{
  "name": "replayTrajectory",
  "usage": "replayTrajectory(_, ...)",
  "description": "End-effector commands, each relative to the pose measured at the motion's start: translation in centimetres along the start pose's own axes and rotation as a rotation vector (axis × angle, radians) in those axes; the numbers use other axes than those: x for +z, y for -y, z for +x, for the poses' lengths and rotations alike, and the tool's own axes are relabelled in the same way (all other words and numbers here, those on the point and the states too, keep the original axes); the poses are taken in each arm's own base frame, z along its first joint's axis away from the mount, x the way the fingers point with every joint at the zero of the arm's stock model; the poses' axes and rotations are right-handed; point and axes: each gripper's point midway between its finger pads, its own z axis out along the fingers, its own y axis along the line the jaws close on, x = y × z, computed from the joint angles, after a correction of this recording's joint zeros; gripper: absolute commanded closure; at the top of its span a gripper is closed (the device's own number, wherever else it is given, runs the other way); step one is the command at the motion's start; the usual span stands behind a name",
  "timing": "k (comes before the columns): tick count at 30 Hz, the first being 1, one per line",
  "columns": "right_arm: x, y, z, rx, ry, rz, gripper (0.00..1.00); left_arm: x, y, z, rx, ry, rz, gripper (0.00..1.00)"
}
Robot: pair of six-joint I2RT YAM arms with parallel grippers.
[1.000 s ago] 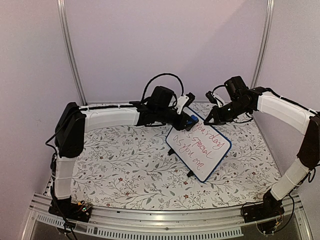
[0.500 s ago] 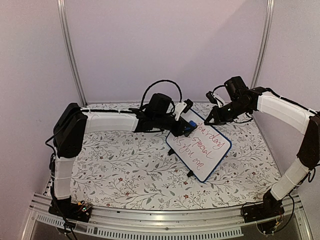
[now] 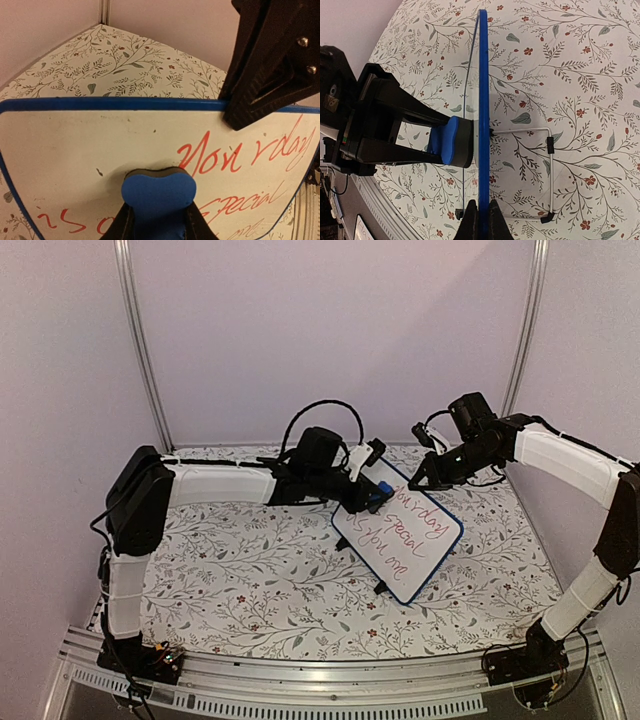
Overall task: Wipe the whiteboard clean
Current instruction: Erase the whiteboard from the whiteboard stand.
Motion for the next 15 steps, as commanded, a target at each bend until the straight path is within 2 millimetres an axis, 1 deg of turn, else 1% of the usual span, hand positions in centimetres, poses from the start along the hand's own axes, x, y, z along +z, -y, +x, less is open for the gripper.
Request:
replayTrajectory(1, 0.7, -3.6, 1.0, -0.065, -0.05, -0.153, 1.0, 0.5, 1.9, 0.3, 0.047, -0.019, 0.057, 1.0)
replayTrajectory(3, 0.7, -3.6, 1.0, -0.064, -0.05, -0.154, 1.0, 0.7, 1.9, -0.5, 0.069, -0.006, 0.052, 1.0)
replayTrajectory(4, 0.7, -3.6, 1.0, -0.065, -0.049, -0.154, 1.0, 0.8, 1.8, -0.2, 0.069, -0.029, 0.046, 1.0)
replayTrajectory(9, 0.5, -3.7, 1.0, -0.066, -0.047, -0.153, 1.0, 1.1, 1.4, -1.0, 0.093, -0.029, 0.03, 1.0)
replayTrajectory(15, 0.6, -3.7, 1.0, -0.065, -0.049, -0.153, 1.0, 1.4, 1.6, -1.2, 0.103, -0.031, 0.045, 1.0)
